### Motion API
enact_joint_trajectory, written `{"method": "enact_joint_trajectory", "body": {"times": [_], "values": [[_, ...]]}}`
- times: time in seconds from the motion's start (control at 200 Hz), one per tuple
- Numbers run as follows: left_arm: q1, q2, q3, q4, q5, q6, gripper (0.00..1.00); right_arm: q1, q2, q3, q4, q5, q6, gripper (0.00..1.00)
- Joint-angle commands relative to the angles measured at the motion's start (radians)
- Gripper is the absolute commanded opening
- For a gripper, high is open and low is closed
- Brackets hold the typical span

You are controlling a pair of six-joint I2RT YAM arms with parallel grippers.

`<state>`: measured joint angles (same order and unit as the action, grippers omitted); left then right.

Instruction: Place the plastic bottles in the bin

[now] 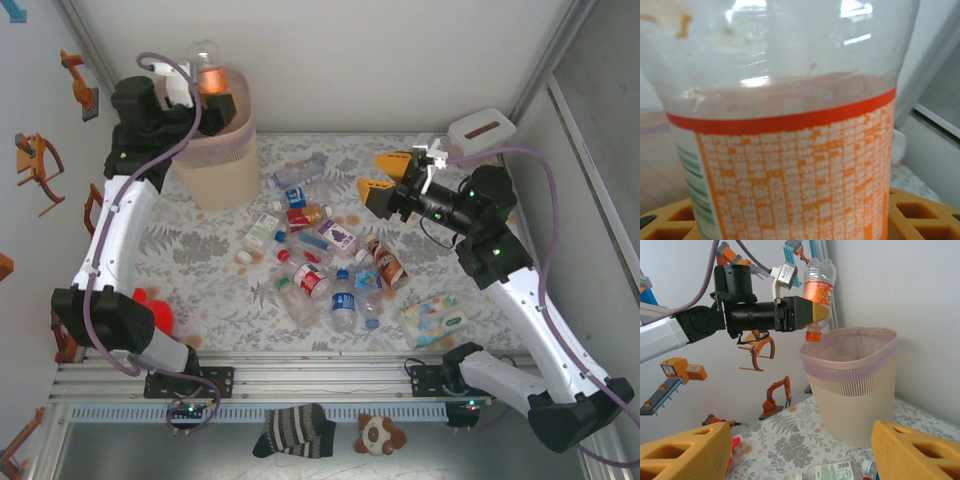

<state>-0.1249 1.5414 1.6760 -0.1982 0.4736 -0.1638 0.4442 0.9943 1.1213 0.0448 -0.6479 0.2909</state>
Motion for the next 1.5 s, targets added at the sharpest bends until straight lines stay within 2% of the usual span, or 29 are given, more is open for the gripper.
{"method": "enact_joint_trajectory", "body": {"times": [0.0,0.255,0.546,0.841,0.976,1.297,1.492], "values": [[0.060,0.060,0.070,-0.029,-0.055,-0.048,0.52,0.007,-0.017,0.039,-0.011,0.020,-0.019,0.72],[0.120,0.236,0.248,-0.119,-0.127,-0.079,0.49,0.007,-0.023,0.051,-0.038,0.030,-0.030,0.72],[0.108,0.465,0.520,-0.339,-0.265,-0.043,0.47,0.007,-0.044,0.047,-0.059,0.055,-0.030,0.72],[0.072,0.664,0.756,-0.551,-0.350,0.044,0.45,0.007,-0.046,0.047,-0.071,0.070,-0.027,0.72],[0.050,0.699,0.760,-0.572,-0.422,0.054,0.46,0.007,-0.040,0.051,-0.075,0.076,-0.027,0.72],[0.048,0.770,0.777,-0.674,-0.458,0.072,0.50,0.008,-0.026,0.050,-0.079,0.076,-0.021,0.71],[0.051,0.816,0.777,-0.714,-0.447,0.073,0.55,0.008,-0.020,0.049,-0.077,0.073,-0.016,0.72]]}}
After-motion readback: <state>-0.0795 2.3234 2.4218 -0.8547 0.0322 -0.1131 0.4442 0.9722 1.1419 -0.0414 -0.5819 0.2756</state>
